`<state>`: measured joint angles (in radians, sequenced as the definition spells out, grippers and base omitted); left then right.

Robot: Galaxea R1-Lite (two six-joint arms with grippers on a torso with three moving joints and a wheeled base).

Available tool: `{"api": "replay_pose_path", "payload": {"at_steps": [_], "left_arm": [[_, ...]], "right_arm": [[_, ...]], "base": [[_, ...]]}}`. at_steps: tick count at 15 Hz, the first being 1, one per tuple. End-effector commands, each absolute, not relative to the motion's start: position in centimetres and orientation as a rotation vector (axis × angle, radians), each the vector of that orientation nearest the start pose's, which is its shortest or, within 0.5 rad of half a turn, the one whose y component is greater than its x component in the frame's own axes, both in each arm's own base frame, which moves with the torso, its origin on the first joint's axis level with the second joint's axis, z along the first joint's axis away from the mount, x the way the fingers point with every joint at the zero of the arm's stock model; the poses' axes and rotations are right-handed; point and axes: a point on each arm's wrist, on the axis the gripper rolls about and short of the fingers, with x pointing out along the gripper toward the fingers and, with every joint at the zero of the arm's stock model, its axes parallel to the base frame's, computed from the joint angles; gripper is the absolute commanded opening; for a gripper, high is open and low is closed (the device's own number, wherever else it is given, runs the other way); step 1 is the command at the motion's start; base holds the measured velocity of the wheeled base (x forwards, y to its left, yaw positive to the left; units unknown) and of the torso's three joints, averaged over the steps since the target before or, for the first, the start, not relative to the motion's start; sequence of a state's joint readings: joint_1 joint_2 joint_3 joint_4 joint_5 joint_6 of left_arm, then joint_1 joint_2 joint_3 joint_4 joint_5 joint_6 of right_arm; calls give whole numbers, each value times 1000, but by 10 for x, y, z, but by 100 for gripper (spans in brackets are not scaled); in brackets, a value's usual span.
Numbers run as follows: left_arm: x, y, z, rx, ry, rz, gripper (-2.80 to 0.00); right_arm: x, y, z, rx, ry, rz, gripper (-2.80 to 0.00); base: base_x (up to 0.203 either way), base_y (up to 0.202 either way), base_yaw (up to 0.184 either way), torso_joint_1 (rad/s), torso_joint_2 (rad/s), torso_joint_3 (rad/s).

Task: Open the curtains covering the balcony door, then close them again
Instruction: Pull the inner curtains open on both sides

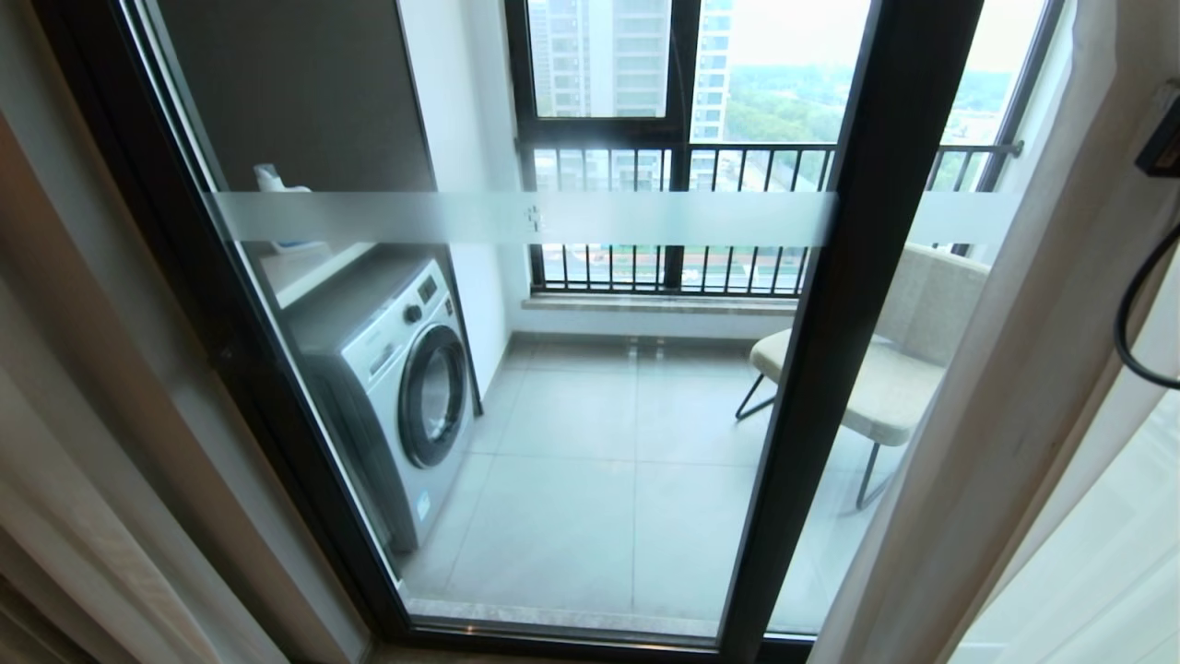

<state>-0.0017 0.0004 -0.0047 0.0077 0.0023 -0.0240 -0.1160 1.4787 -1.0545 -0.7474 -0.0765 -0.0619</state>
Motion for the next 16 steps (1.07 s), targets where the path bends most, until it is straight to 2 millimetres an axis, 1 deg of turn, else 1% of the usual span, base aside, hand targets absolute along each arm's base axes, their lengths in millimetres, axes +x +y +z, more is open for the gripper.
{"api": "replay_pose_path", "payload": {"at_steps": [1, 16], "left_arm": [[-23, 0, 76, -25, 4, 2, -280], [-23, 0, 76, -28, 3, 0, -280]], "right_arm": [[258, -32, 327, -69, -315, -203, -280], [257, -32, 327, -69, -315, -203, -280]], "base": [[0, 0, 0, 0, 0, 0], [0, 0, 0, 0, 0, 0]]}}
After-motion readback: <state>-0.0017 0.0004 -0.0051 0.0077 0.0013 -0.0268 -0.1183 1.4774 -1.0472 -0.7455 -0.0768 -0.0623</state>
